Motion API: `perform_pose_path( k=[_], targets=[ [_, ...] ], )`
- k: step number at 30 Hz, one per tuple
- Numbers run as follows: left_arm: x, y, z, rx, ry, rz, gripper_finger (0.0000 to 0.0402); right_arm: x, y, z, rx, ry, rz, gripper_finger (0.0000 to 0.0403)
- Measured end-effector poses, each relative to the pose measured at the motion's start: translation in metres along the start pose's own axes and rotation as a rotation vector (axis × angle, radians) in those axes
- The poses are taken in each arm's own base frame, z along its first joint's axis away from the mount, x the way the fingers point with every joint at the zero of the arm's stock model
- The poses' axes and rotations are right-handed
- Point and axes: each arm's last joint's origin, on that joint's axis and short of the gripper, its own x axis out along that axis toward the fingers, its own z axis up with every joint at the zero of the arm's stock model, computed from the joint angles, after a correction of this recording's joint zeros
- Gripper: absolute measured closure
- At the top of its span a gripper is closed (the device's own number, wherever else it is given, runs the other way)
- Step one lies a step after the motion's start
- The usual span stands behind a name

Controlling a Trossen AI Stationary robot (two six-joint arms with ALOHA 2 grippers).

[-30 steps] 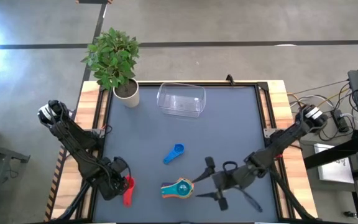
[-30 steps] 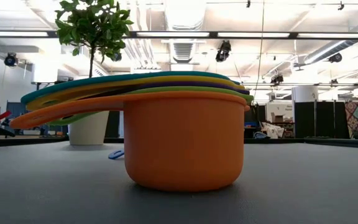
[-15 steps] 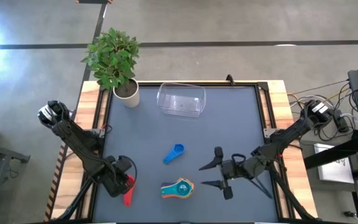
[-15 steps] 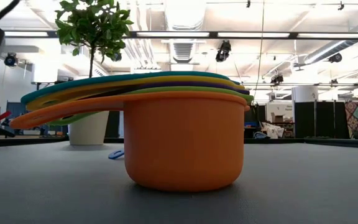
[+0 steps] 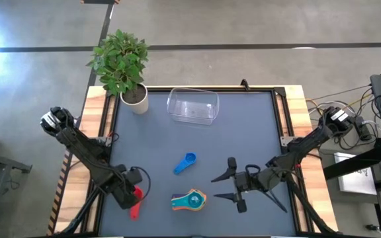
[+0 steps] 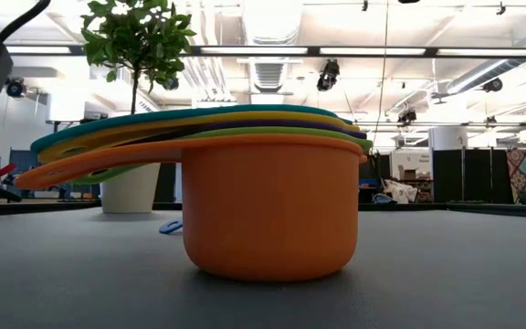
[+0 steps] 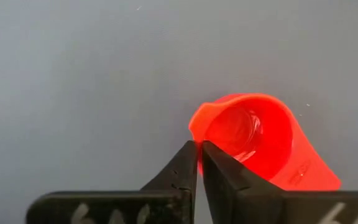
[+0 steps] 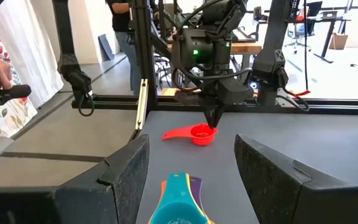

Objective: Nest measuring cups in basket
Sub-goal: Stack the red measuring cup on top of the light blue measuring cup

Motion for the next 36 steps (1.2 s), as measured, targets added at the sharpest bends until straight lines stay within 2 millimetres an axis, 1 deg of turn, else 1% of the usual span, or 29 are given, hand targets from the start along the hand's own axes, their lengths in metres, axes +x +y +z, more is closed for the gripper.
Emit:
perform_pose_path(
  k=[5, 8, 14, 21, 31, 36],
  targets=[
    [-0.001, 0.001, 0.005, 0.035, -0.001, -0.004, 0.0401, 0.000, 0.000, 0.000, 0.000, 0.000, 0.000, 0.0179],
    [-0.006, 0.001, 0.009, 0.057, 0.014, -0.004, 0.0401, 0.000, 0.000, 0.000, 0.000, 0.000, 0.000, 0.0179],
    [-0.033, -0.008, 0.025, 0.146, -0.006, -0.043, 0.0401, 0.000, 0.000, 0.000, 0.000, 0.000, 0.000, 0.0179],
    [-0.071, -0.022, 0.053, 0.368, -0.129, -0.079, 0.0401, 0.000, -0.001, 0.000, -0.018, 0.000, -0.016, 0.0179],
    [-0.110, -0.022, 0.100, 0.568, -0.275, -0.094, 0.0401, -0.005, -0.003, 0.007, -0.027, -0.014, -0.038, 0.0179],
    [-0.128, -0.019, 0.119, 0.617, -0.331, -0.121, 0.0401, -0.009, -0.005, 0.009, -0.038, 0.001, -0.071, 0.0179]
  ],
)
